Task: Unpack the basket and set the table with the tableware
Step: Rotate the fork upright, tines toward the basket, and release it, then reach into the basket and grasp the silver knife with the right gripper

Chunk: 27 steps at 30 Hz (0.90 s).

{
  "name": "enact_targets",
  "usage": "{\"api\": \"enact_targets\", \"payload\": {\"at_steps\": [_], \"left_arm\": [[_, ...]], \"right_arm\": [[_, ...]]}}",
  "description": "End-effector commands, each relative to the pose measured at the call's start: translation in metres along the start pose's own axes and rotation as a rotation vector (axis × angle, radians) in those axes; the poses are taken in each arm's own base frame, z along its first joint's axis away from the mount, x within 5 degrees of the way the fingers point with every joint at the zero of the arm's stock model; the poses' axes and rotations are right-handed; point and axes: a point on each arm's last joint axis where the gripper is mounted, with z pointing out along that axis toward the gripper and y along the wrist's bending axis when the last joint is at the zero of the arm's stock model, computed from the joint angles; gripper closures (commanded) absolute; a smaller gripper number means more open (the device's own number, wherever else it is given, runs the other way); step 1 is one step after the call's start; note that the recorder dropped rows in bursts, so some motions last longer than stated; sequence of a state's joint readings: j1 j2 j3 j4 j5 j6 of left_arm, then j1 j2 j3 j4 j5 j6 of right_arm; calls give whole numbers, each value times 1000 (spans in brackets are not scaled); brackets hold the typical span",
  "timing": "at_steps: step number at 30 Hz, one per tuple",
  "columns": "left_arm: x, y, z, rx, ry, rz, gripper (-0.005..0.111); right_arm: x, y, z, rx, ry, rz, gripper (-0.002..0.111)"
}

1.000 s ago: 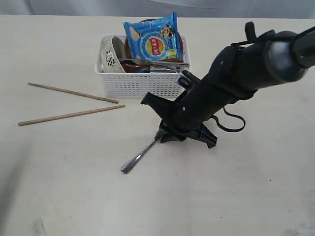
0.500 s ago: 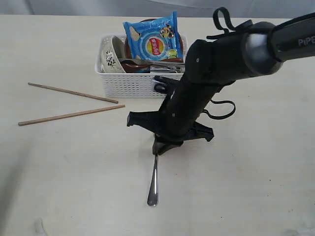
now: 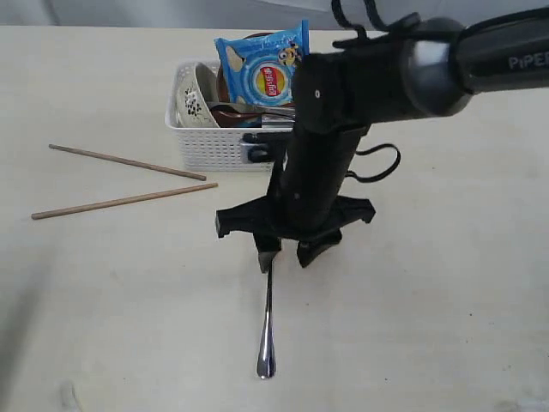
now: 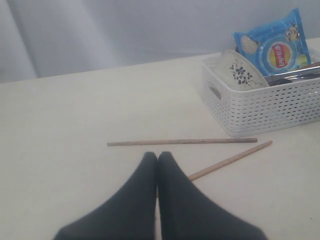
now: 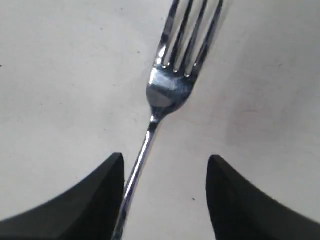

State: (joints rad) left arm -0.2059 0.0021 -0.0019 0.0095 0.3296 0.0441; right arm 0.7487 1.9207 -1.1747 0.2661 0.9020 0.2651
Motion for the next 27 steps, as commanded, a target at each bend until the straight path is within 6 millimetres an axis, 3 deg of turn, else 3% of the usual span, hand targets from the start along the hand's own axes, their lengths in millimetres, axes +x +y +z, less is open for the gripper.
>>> {"api": "enact_targets", "payload": {"at_steps": [1, 5, 7, 10, 13, 15, 22, 27], "left_arm": [[0, 0, 0, 7, -9, 0, 107], [0, 0, 0, 7, -9, 0, 107], [0, 0, 0, 7, -9, 0, 107], [0, 0, 0, 7, -9, 0, 107], [0, 0, 0, 7, -9, 0, 107], [0, 0, 0, 7, -9, 0, 107], [0, 0, 0, 7, -9, 0, 107], [0, 0, 0, 7, -9, 0, 107]], "right_arm": [[-4, 3, -50, 91, -54, -110, 59], [-14, -1, -103, 228, -194, -135, 59], [-31, -13, -140, 324, -320, -109, 59], [-58, -23, -160, 308, -364, -145, 59], [-78, -21, -144, 324, -301, -329, 59], [-95, -22, -120, 356, -238, -438, 59], [-117, -26, -81, 396, -181, -513, 60], [-123, -28, -70, 423, -169, -545, 82]]}}
